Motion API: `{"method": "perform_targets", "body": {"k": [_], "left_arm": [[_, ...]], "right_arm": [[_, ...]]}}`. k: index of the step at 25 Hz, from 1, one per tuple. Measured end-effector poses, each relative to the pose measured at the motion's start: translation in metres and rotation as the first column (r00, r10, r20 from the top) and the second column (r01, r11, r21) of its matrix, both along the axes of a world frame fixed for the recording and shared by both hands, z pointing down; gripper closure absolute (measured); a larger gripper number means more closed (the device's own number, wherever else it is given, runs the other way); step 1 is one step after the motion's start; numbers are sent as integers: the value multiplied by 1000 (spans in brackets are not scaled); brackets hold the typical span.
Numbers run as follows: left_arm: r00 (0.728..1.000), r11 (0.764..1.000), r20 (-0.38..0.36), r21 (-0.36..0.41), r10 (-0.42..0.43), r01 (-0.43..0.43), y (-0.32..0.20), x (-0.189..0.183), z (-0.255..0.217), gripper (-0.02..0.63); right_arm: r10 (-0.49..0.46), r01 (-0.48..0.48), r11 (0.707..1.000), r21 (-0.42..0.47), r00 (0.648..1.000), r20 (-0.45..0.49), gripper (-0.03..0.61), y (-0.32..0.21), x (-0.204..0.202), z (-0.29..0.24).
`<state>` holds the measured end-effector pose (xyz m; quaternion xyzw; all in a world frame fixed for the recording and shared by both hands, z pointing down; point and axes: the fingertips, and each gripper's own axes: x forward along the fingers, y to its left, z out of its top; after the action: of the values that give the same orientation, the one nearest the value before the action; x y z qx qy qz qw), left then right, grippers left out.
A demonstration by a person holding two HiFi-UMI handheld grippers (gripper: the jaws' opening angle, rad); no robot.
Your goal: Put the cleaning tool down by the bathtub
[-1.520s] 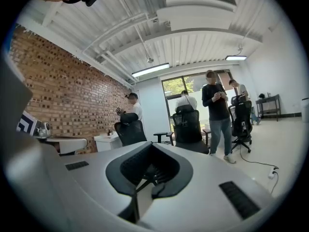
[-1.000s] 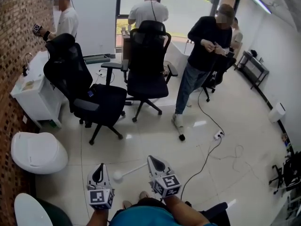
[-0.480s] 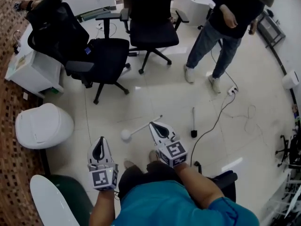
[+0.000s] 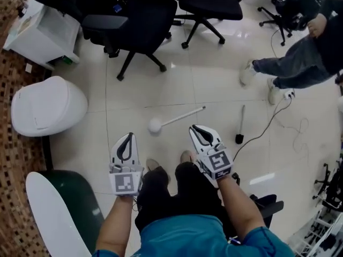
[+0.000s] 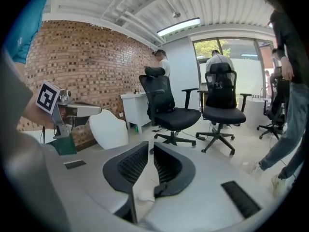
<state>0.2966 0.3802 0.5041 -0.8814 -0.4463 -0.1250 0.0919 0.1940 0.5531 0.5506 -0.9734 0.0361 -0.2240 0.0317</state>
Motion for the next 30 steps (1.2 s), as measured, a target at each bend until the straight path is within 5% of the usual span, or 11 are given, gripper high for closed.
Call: {"method": "perform_targets", "body": {"k": [6, 12, 20, 24, 30], "left_arm": [[999, 1000, 48, 24, -18, 17, -6, 16, 132, 614], [994, 998, 94, 26, -55, 53, -9, 32, 239, 614], [996, 994, 78, 97, 50, -57, 22, 46, 390, 614], [997, 991, 66, 125, 36, -44, 16, 74, 454, 614], [994, 998, 105, 59, -9, 3, 6, 86, 492, 614]], "right_arm": [[-109, 118, 990, -79, 988, 112, 476, 2, 20, 140], [-259, 293, 947, -127, 938, 232, 456, -14, 42, 276], [-371, 450, 876, -171, 858, 355, 431, -4, 59, 447], [-462, 580, 792, -191, 774, 433, 419, -12, 81, 541], [-513, 745, 647, -161, 582, 631, 402, 1, 65, 676]]}}
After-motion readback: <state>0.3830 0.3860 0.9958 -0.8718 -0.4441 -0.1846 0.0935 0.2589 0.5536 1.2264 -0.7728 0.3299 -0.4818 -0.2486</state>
